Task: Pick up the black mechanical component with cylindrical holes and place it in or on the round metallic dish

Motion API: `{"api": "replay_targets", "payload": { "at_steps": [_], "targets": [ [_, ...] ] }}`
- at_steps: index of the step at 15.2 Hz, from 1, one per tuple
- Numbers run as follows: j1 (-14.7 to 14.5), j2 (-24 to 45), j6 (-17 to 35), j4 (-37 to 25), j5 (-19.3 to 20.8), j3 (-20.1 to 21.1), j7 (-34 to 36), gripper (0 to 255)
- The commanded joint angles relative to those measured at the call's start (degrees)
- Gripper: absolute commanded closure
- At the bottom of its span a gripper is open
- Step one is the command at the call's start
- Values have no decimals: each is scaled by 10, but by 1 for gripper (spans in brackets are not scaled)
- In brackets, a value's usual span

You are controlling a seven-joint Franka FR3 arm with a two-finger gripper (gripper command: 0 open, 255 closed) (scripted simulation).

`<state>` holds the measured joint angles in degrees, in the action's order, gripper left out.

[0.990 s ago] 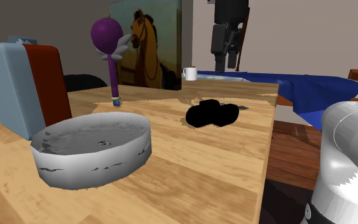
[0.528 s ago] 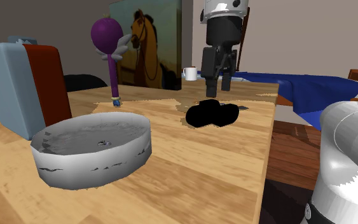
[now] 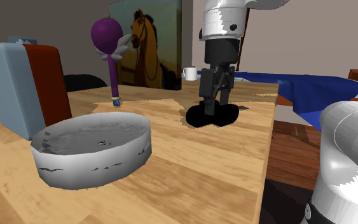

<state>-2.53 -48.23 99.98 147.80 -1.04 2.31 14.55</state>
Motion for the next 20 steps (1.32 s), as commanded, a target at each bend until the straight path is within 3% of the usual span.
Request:
{"api": "replay_targets", "payload": {
  "at_steps": [1,6,7,16,20],
  "targets": [
    [0,-1,4,4,0,0,0,0],
    [0,-1,4,4,0,0,0,0],
    [0,-1,4,4,0,0,0,255],
    [0,-1,4,4,0,0,0,255],
    [0,2,-26,-28,0,0,0,255]
  ]
}}
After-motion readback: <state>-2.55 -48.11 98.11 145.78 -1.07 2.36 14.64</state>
